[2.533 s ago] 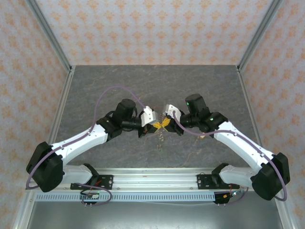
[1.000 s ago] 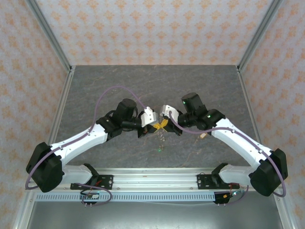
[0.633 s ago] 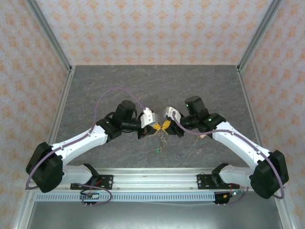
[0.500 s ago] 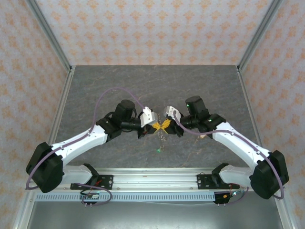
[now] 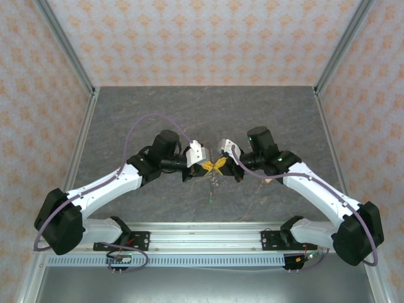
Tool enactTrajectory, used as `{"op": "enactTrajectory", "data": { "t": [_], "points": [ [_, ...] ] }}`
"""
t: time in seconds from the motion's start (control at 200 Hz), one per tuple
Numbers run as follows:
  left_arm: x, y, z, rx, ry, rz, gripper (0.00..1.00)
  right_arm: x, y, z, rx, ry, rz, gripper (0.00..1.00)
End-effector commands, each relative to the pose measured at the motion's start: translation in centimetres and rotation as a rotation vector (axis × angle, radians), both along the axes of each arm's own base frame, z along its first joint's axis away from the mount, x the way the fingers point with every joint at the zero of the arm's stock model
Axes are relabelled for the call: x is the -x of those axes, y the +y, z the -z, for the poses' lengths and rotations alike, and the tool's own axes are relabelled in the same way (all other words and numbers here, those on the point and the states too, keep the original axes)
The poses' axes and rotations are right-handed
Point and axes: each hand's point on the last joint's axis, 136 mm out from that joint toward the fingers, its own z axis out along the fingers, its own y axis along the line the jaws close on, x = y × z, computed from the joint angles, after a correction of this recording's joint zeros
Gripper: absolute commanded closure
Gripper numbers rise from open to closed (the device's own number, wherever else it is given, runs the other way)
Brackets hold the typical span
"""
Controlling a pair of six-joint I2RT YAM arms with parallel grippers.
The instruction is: Put the keys on the keyring
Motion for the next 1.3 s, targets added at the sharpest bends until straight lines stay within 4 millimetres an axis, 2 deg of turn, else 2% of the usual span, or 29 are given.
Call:
{"op": "enactTrajectory", "data": {
  "t": [0.0,0.19,0.21,0.31,0.38,0.43,0.485,0.646,0.746,0.771,1.066,1.291],
  "points": [
    [0.2,-0.4,-0.5,-0.029,-0.026,0.033,0.87,-0.6,0.0,-1.2,0.059,-0.071,-0.001,1.00],
    [0.1,-0.6,-0.3,-0.053,-0.033,0.037,0.87,-0.2,-0.1,-1.5,0.129,-0.095,-0.011,1.00],
    [0.1,-0.6,-0.3,-0.053,-0.034,0.036,0.87,-0.4,0.0,-0.8,0.151,-0.079,-0.013,1.00],
    [0.1,-0.7,-0.2,-0.053,-0.034,0.031,0.87,-0.5,0.0,-0.6,0.205,-0.080,-0.008,1.00],
    [0.1,-0.6,-0.2,-0.056,-0.037,0.026,0.89,-0.4,-0.1,-0.7,0.226,-0.076,-0.011,1.00],
    [0.1,-0.6,-0.2,-0.055,-0.038,0.027,0.93,-0.3,0.0,-1.0,0.224,-0.077,-0.012,1.00],
    [0.1,-0.6,-0.3,-0.053,-0.041,0.027,1.00,-0.2,0.2,-1.3,0.212,-0.082,-0.017,1.00],
    [0.1,-0.7,-0.5,-0.029,-0.042,0.020,1.00,0.0,0.5,-2.1,0.147,-0.106,-0.018,0.98],
    [0.2,-0.8,-0.7,0.002,-0.042,0.019,1.00,0.0,0.7,-1.4,0.127,-0.096,-0.016,0.95],
    [0.3,-0.8,-0.9,0.010,-0.041,0.018,1.00,0.1,0.5,-2.1,0.105,-0.114,-0.013,0.94],
    [0.7,-1.2,-2.3,0.101,-0.039,0.036,1.00,0.0,0.1,-1.8,-0.005,-0.081,-0.003,0.85],
    [0.8,-1.3,-2.8,0.127,-0.037,0.046,1.00,-0.1,-0.1,-1.3,-0.066,-0.047,-0.014,0.85]
  ]
}}
